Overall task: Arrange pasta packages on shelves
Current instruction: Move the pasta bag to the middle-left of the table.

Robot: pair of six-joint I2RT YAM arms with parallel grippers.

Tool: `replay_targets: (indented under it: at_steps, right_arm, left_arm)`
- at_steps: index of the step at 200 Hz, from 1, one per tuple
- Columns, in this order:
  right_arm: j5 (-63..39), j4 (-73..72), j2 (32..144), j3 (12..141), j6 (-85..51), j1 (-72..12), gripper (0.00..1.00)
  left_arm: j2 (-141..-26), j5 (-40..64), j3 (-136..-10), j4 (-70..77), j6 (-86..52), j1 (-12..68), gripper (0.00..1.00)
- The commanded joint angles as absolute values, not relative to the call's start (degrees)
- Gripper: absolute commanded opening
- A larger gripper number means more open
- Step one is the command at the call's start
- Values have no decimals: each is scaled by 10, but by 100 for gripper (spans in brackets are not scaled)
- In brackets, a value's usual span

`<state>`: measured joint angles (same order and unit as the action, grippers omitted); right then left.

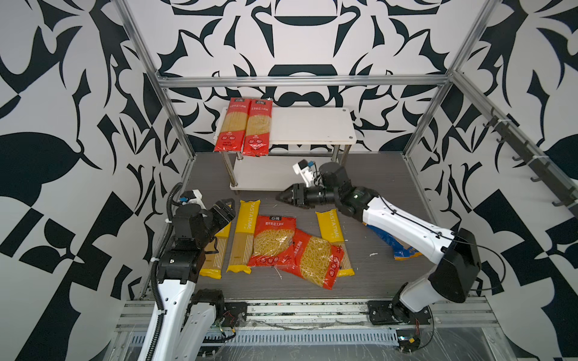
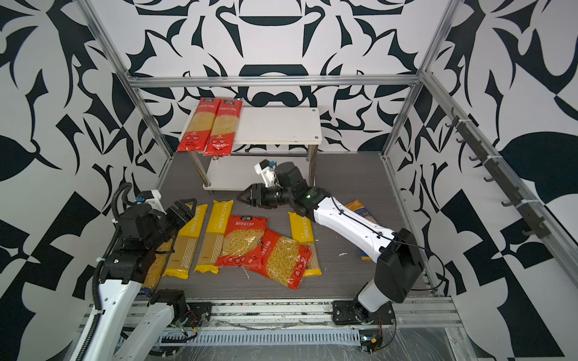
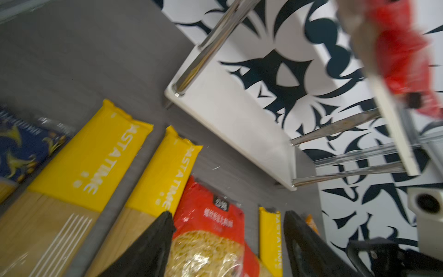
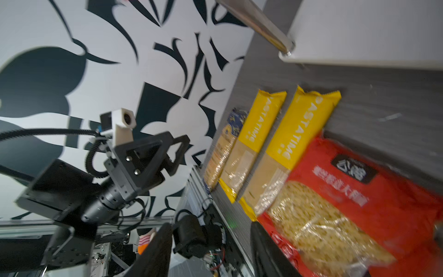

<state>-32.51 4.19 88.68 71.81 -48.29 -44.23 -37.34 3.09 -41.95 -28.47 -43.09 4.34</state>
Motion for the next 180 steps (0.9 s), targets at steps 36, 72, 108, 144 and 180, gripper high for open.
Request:
replay_targets:
  at_steps: [36, 72, 108, 144, 180]
  right_arm:
    - [-252, -121, 968, 616, -523, -485, 48]
    - [-262, -185, 1056, 635, -550, -499, 43]
    - [-291, -223, 1085, 644, -561, -504, 41]
    - [-299, -213, 1117, 683, -541, -529, 41]
    - [-304, -230, 1129, 696, -552, -548, 40]
  left_arm:
    - [-418, -91, -396, -385, -385, 20, 80]
    - [-493, -9, -386, -334, -380, -130, 83]
    - [-580, 71, -391, -296, -375, -328, 91]
    - [-634, 39, -370, -248, -425, -400, 91]
    - [-671, -17, -340, -192, -447, -399, 89]
